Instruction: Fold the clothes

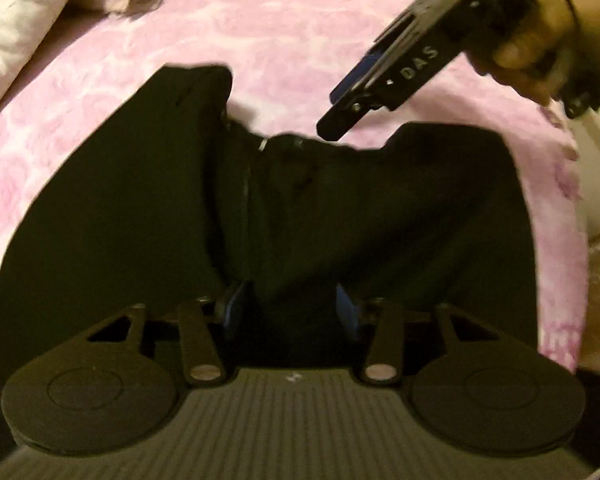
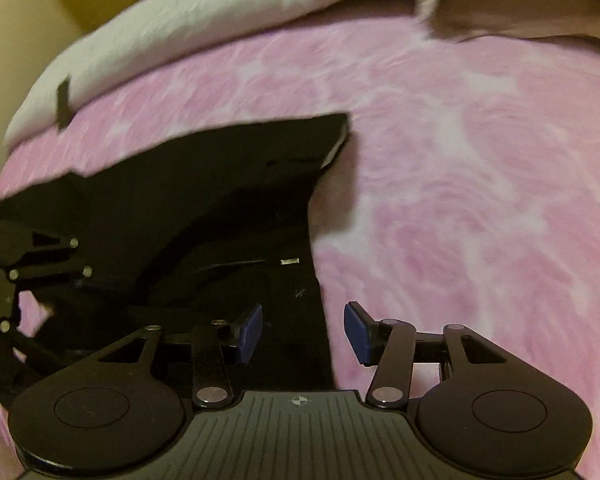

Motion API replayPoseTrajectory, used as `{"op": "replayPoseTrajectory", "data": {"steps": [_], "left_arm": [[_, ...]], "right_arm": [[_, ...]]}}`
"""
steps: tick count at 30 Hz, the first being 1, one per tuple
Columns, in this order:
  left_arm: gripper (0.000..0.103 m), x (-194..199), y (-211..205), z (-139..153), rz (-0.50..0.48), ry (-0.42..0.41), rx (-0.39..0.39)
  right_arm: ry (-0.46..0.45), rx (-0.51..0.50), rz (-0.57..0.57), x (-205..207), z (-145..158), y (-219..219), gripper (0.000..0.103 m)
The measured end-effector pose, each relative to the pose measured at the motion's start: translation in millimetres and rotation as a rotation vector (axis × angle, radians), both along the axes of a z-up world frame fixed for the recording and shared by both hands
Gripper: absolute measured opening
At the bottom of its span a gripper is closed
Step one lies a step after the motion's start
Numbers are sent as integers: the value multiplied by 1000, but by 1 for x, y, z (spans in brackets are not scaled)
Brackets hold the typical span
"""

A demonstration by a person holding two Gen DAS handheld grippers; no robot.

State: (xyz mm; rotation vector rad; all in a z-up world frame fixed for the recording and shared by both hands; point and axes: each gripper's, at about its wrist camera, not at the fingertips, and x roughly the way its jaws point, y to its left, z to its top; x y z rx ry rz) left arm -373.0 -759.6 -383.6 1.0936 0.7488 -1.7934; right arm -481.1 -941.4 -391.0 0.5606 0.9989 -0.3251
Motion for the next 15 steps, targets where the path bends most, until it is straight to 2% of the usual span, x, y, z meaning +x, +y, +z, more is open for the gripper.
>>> {"op": "replayPoseTrajectory", "data": {"steps": [5,6,7,9,12,15], "left_arm": [[43,-7,-2,-8,77,-27,19],[43,-8,-2,-8,87,-34,21],[43,-9,-2,-8,85,-41,20],[43,-11,1,-5,71,-52,10],[41,-11,5,4,60,-57,-12],[40,-5,8,17,101,-29,-53]], "right_arm": [[2,86,135,8,-31,-16,48],[-3,96,157,9,-34,-17,33],[-8,110,169,8,-35,-18,27],[-11,107,161,3,-27,-21,4],[-30,65,154,-10,-5,-24,3],[-109,25,177,-15,31,-24,3]]}}
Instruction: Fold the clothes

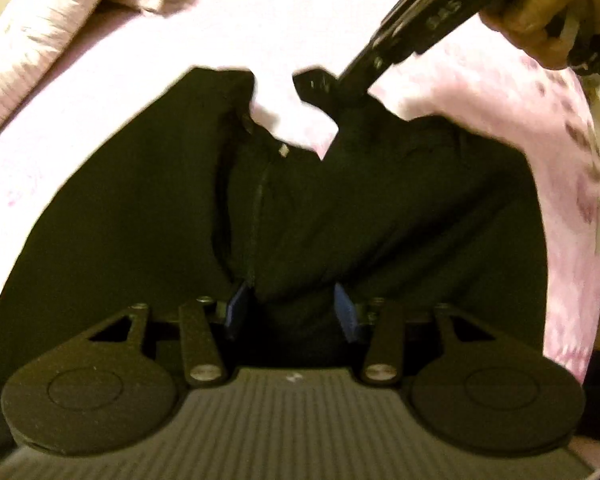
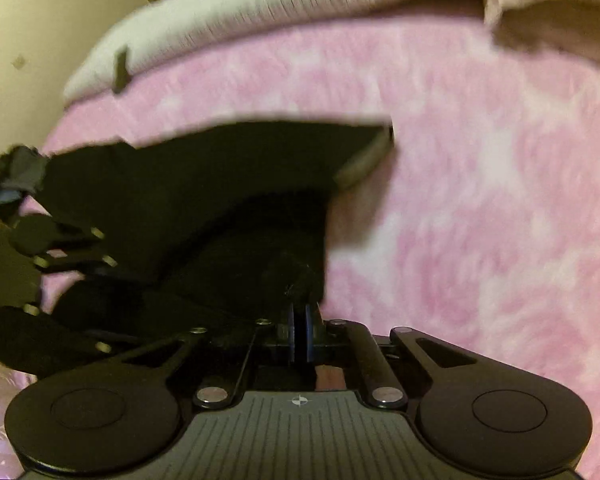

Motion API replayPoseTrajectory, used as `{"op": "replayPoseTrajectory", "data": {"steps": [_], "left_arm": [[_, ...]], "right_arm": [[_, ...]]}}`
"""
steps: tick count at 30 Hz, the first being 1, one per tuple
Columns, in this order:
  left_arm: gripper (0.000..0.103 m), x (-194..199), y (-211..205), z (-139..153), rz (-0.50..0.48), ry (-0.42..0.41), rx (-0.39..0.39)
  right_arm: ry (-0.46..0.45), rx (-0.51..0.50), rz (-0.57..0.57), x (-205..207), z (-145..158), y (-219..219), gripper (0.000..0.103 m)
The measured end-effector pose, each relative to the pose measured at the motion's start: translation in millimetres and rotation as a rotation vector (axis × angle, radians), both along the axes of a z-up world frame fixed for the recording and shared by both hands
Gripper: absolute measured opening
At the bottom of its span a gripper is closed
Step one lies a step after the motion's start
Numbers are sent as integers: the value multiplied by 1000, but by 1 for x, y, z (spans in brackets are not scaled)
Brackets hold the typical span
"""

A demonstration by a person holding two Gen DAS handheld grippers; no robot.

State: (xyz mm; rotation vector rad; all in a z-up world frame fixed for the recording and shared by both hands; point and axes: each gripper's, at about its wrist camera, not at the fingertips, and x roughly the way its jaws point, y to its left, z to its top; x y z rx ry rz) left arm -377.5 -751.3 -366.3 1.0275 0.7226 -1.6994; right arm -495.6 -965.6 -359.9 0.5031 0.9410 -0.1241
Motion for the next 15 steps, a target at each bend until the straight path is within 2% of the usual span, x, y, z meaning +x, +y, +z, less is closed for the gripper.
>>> {"op": "replayPoseTrajectory", "data": {"steps": [2,4,6,11,13,15], "left_arm": [[39,7,2,5,47,20,-35],[39,15,4,5,99,38,-50],[39,20,4,-1,145,41,-38],[43,24,3,-18,202,38,-7],[43,22,3,-17,201,31,-11],[44,22,4,-16,198,27,-16]], "right_arm": [[-45,-33,34,12,12,-1,3],[-67,-48,52,27,10,-6,3],[-73,-50,55,43,-3,-15,3],[-30,35,74,59,-45,-33,5],[-17,48,83,57,-49,-36,18],[-27,51,80,46,-47,-41,42]]}}
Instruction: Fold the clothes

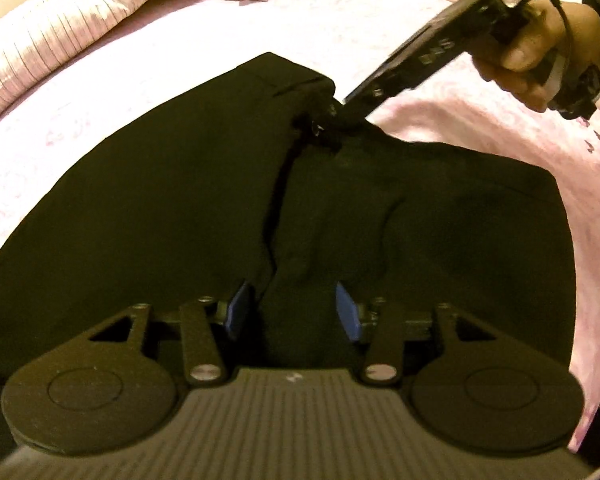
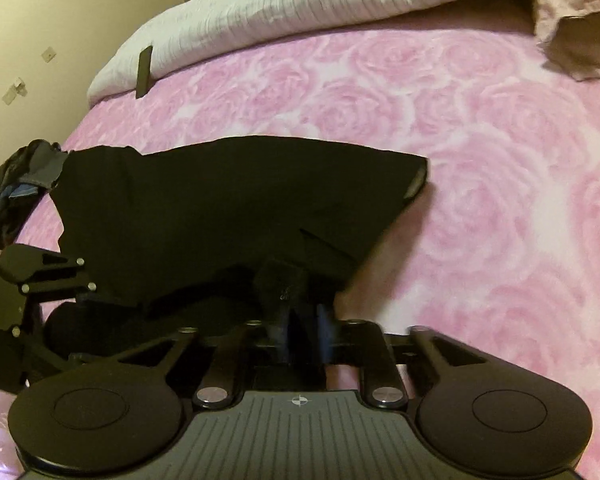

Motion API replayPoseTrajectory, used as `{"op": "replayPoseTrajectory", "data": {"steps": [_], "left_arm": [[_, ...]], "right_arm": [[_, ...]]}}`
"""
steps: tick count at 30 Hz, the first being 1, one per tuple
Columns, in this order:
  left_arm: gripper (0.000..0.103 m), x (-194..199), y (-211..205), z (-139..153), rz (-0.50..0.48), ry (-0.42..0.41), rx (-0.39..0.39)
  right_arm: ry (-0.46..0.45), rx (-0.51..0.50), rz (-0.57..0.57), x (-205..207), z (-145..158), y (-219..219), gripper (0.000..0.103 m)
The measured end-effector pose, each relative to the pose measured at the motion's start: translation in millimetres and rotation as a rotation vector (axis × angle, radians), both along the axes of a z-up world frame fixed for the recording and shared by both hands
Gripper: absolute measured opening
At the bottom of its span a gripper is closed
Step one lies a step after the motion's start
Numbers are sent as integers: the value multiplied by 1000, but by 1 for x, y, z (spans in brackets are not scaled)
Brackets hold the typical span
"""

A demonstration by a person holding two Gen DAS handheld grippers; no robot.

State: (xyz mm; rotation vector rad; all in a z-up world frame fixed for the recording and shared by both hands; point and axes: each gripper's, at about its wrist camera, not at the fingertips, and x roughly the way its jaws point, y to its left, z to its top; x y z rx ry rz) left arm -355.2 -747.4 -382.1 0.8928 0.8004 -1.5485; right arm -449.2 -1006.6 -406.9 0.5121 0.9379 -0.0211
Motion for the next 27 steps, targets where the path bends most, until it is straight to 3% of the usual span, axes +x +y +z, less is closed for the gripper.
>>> {"op": "replayPoseTrajectory", "data": {"steps": [2,6,11,13,14,15,17,22,27], "left_arm": [[44,0,0,-1,-4,-5,-1],[44,6,2,-4,-9,-8,-9],[47,7,8,-5,-9,-8,-22],[48,7,8,-5,-6,-10,-24],[48,6,8,-5,-5,-11,-24],[48,6,8,-4,-6,-15,-24],[46,3,9,1,-14,-21,-30],[48,-9,-8,4,-59,-22,-36],[49,-12,-20,-9,-66,-29,18]], "right_arm": [[-9,11,4,-12,2,-4,55],[11,20,86,-12,-12,-3,56],[-58,86,174,11,-35,-4,55],[-61,119,177,18,-40,-7,46],[-49,138,162,19,-40,-10,25],[-37,157,147,20,-41,-14,15],[-24,176,112,11,-29,-22,7],[8,152,58,-16,24,-17,4],[137,91,41,1,-10,1,5]]}}
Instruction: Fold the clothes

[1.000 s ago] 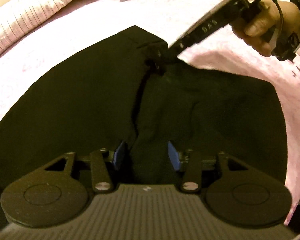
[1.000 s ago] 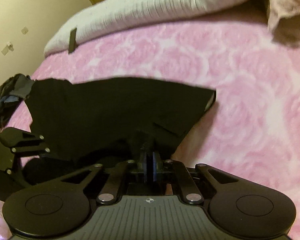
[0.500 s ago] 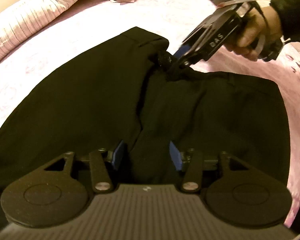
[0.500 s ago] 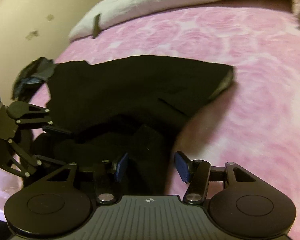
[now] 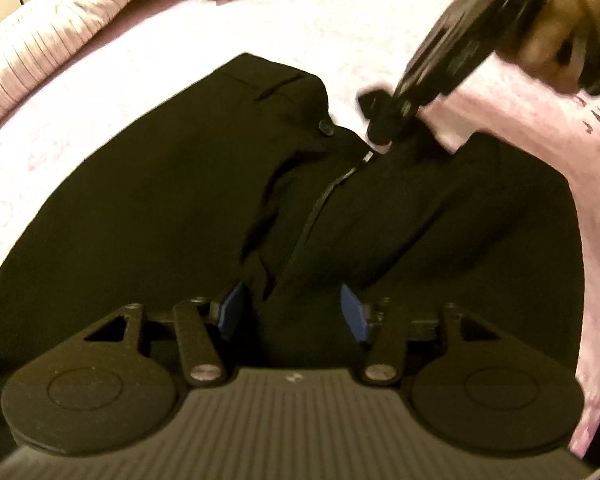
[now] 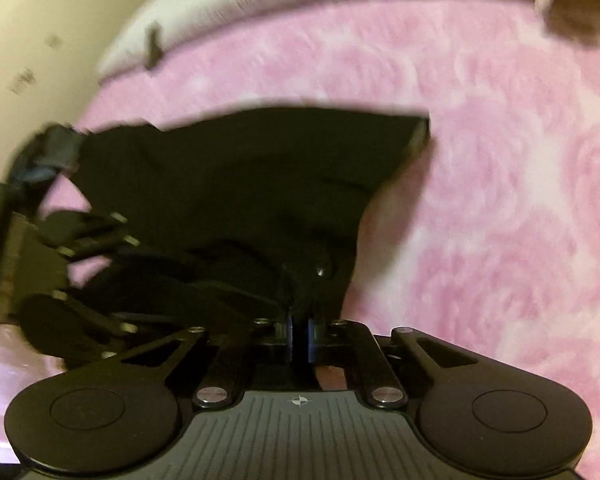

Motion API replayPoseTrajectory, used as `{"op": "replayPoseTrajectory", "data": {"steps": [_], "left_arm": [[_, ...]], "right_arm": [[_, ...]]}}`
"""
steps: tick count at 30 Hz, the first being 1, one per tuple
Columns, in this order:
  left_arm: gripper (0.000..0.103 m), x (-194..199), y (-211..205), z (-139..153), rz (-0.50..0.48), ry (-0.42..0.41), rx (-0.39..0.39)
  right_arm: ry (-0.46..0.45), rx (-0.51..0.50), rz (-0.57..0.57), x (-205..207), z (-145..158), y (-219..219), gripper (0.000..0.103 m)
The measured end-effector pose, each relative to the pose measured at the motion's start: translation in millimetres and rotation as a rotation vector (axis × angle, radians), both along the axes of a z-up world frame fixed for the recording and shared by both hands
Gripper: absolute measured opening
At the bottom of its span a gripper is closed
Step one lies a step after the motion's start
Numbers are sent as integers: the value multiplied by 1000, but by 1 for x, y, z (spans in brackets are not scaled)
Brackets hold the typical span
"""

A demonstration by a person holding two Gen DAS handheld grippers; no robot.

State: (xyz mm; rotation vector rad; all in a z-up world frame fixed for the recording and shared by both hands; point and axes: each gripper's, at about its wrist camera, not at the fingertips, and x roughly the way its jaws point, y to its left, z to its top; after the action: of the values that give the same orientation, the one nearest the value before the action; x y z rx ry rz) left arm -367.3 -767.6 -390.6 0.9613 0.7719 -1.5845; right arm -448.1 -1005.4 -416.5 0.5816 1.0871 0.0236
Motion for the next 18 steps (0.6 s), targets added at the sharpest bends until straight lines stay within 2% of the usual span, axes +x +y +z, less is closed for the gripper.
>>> {"op": "replayPoseTrajectory", "data": {"steps": [2,5,6,9,11,15,18], "left_arm": [[49,3,4,8,-4,5,10],[49,10,8,25,-19,18,23],[49,12,7,31,-26,21,28],[49,20,-11,50,-54,37,18],[50,24,-33,60,-70,37,5],[55,19,-97,67,-112,35,-20],[60,1,-152,62,-163,47,-4]], "right_arm": [[11,10,-27,2,-15,-1,9],[-46,48,-142,-14,-5,-13,39],[-66,54,-184,-25,1,-17,45],[-96,54,-279,-65,17,-28,48],[-74,54,-340,-92,20,-32,49],[24,80,-417,-128,-1,-23,49],[10,133,-424,-139,-10,-2,49]]}}
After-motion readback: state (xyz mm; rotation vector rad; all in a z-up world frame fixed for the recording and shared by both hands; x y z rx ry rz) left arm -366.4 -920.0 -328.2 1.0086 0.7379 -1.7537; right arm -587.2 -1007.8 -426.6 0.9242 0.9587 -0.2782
